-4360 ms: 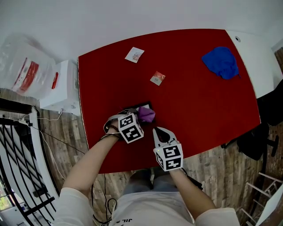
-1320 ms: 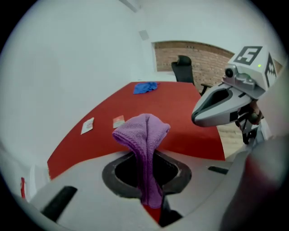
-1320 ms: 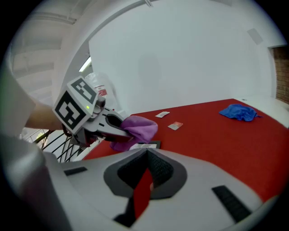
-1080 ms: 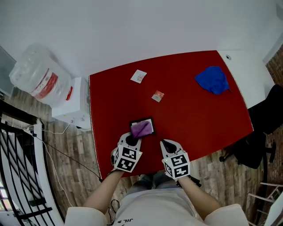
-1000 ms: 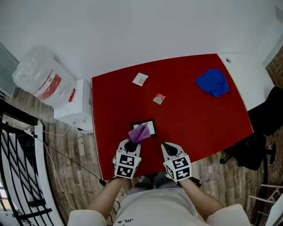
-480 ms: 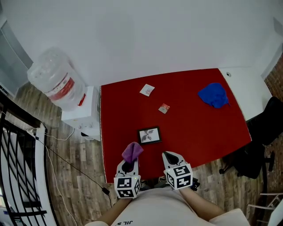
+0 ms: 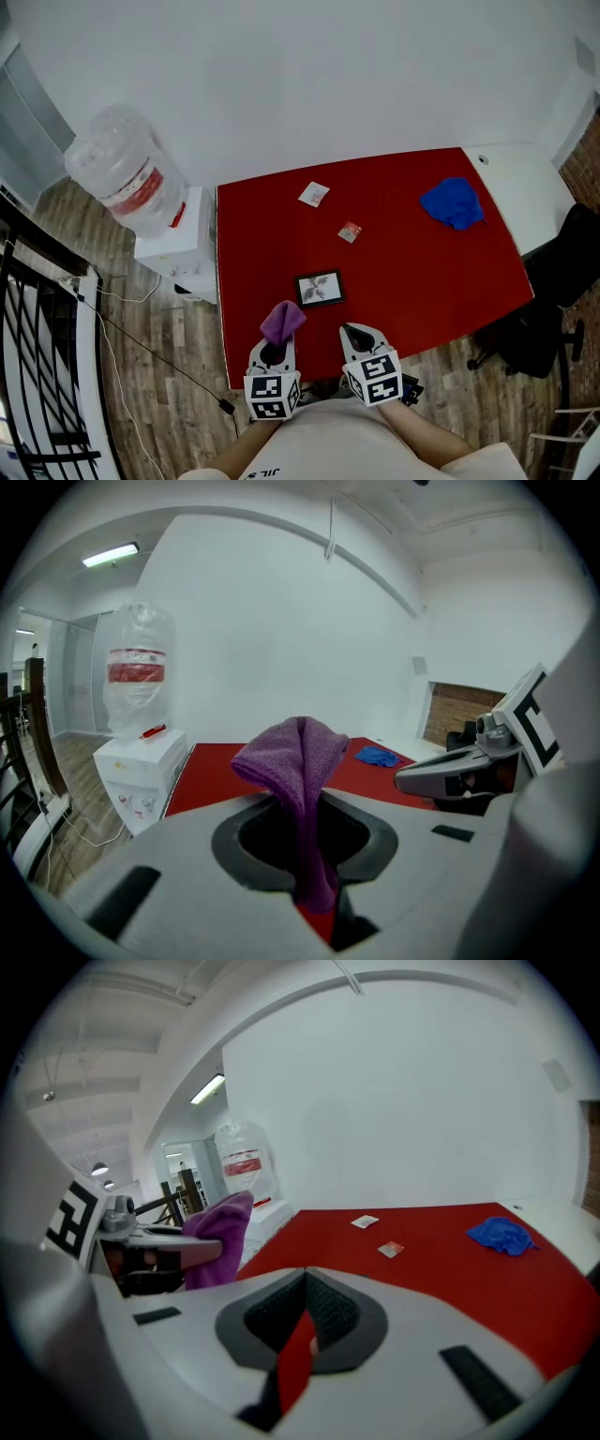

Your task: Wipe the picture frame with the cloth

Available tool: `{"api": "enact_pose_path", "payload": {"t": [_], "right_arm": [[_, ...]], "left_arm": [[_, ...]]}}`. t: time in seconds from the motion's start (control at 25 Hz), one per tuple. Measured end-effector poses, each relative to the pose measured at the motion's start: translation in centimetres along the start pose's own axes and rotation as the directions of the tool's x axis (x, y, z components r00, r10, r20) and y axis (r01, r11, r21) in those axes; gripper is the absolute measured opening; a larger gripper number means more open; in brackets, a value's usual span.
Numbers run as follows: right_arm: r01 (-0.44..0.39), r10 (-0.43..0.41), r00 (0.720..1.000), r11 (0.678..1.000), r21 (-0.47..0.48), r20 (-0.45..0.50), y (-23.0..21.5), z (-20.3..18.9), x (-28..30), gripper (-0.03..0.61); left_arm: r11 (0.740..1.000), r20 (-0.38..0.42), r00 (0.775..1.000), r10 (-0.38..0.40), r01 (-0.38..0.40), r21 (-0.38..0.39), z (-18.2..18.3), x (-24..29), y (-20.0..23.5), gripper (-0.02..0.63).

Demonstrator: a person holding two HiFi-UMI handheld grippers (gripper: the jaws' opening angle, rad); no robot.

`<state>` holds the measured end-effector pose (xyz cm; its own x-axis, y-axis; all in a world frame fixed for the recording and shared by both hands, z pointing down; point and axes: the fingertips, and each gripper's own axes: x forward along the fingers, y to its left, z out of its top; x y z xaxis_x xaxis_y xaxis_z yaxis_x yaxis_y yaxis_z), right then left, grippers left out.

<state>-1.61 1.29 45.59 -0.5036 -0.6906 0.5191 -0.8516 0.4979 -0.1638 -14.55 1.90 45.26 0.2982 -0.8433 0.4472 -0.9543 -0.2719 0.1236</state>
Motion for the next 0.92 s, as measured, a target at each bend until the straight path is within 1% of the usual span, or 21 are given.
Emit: {"api": "enact_pose_path", "payload": {"t": [0.28, 0.68, 0.92], "right_arm": [[0.013, -0.013, 1.0, 1.0, -0.002, 0.004, 0.17, -0.1, -0.31, 0.002], [0.007, -0.007, 1.0, 1.0, -0.001, 0.013, 0.59, -0.16, -0.77, 0.003], [0.0, 0.001, 1.0, 1.0, -0.026, 0.026, 0.85, 0.16, -0.59, 0.003]], "left_arm": [[1.0, -0.001, 1.0, -0.006, 0.006, -0.013, -0.22, -0.25, 0.05, 0.057], [1.0, -0.004, 1.0, -0.014, 0.014, -0.004, -0.25, -0.46, -0.34, 0.057], [1.0, 0.013, 1.0, -0.016, 0.015, 0.013, 0.13, -0.24, -0.7, 0.057]]}}
